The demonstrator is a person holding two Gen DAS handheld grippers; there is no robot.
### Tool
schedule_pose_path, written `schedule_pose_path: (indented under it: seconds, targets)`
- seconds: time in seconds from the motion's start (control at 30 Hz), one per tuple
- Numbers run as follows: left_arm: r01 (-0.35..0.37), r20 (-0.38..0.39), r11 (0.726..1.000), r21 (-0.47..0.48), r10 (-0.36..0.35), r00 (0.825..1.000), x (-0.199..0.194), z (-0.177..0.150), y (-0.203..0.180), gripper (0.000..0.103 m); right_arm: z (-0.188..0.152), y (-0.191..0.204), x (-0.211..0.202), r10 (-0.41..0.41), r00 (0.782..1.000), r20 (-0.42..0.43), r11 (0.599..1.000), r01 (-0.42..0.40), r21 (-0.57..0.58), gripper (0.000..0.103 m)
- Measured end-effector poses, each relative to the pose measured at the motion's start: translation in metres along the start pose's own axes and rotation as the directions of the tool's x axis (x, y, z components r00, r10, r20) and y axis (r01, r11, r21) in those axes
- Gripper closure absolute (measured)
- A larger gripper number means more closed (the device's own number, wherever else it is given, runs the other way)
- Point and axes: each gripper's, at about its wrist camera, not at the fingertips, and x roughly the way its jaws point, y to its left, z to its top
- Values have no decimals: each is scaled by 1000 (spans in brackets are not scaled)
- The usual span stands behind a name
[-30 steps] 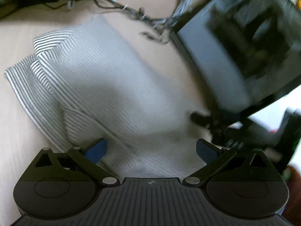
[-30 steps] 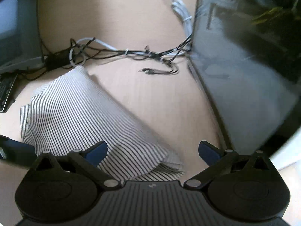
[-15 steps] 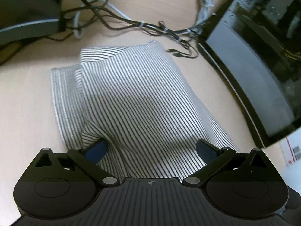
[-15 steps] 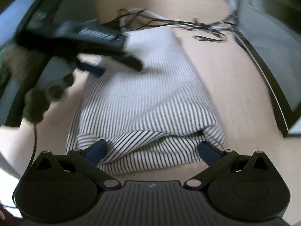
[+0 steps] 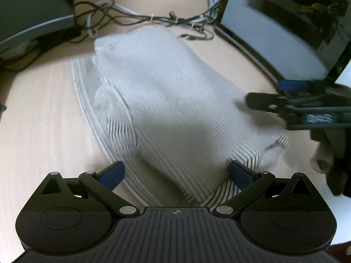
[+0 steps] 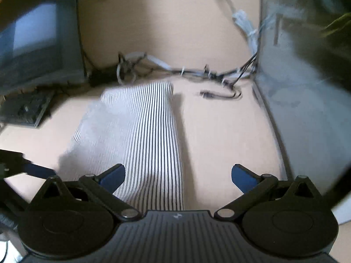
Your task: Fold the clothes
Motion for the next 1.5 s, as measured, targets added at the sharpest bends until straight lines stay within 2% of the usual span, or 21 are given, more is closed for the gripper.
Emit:
schedule_pose_path:
  seconds: [0.1, 0.27, 0.3, 0.37, 0.47, 0.53, 0.6, 0.63, 0.67, 0.73, 0.8, 0.9, 0.97, 1.07, 1.13, 1.23, 1.3, 1.33, 1.37, 1.43, 1.5]
  targets:
    - [-19, 3, 1000, 2, 19, 1000, -4, -3, 5, 0, -16, 9, 12, -10, 997, -71, 1000, 10, -10, 0]
    - [-58, 4, 998, 18, 58, 998, -8, -4, 15, 0, -41, 12, -4, 80, 993, -88, 988, -67, 139, 0]
    - [-61, 1, 998, 11, 61, 998, -7, -5, 18, 0, -44, 15, -7, 78, 994, -75, 988, -67, 141, 0]
    - [-58, -9, 998, -7, 58, 998, -9, -4, 21, 0, -42, 20, -8, 70, 994, -85, 989, -58, 137, 0]
    - [-80, 6, 996, 39, 80, 997, -20, -7, 19, 0, -30, 15, -13, 92, 988, -123, 987, -73, 145, 0]
    - [-96, 11, 993, 72, 95, 995, -25, -10, 18, 0, -22, 13, -28, 78, 995, -63, 992, -71, 104, 0]
    - [-102, 14, 991, 84, 101, 995, -28, -14, 18, 0, -20, 20, -42, 22, 1000, 15, 999, -21, -25, 1]
    - [-99, 14, 992, 76, 98, 995, -28, -15, 19, 0, -20, 24, -46, -4, 999, 44, 995, 8, -95, 4]
    - [-96, 15, 993, 67, 95, 995, -28, -17, 20, 0, -24, 28, -46, -16, 999, 41, 988, 22, -153, 11]
    - [-90, 15, 995, 51, 89, 996, -28, -20, 21, 0, -35, 31, -38, -7, 999, -31, 978, 0, -209, 20]
    - [-88, 20, 995, 39, 87, 996, -29, -21, 22, 0, -46, 33, -37, -4, 999, -53, 972, -9, -233, 20]
    - [-88, 26, 996, 9, 88, 996, -38, -23, 29, 0, -39, 46, -48, -15, 999, -49, 934, -4, -358, 21]
    - [-89, 30, 996, -11, 89, 996, -43, -25, 34, 0, -34, 60, -63, 56, 998, -38, 892, -67, -448, 21]
    - [-89, 35, 995, -42, 90, 995, -52, -27, 42, 0, -41, 86, -81, 212, 973, -88, 808, -225, -545, 21]
    - [-88, 39, 994, -63, 91, 995, -58, -28, 47, 0, -53, 104, -77, 245, 961, -130, 746, -272, -607, 21]
    - [-88, 44, 992, -94, 92, 995, -67, -31, 55, 0, -73, 121, -58, 221, 965, -141, 684, -257, -682, 21]
    - [-85, 46, 992, -92, 90, 995, -70, -31, 55, 0, -80, 124, -52, 211, 972, -104, 657, -220, -721, 21]
    - [-83, 48, 992, -91, 88, 995, -71, -31, 55, 0, -79, 124, -51, 207, 974, -96, 653, -211, -727, 22]
    - [-82, 49, 993, -89, 86, 995, -73, -31, 54, 0, -76, 123, -50, 197, 976, -95, 664, -205, -719, 31]
    - [-79, 51, 993, -86, 83, 995, -75, -31, 53, 0, -62, 115, -46, 193, 976, -104, 732, -214, -647, 45]
    - [-76, 53, 994, -83, 80, 995, -78, -32, 53, 0, -47, 106, -41, 193, 974, -120, 799, -227, -557, 52]
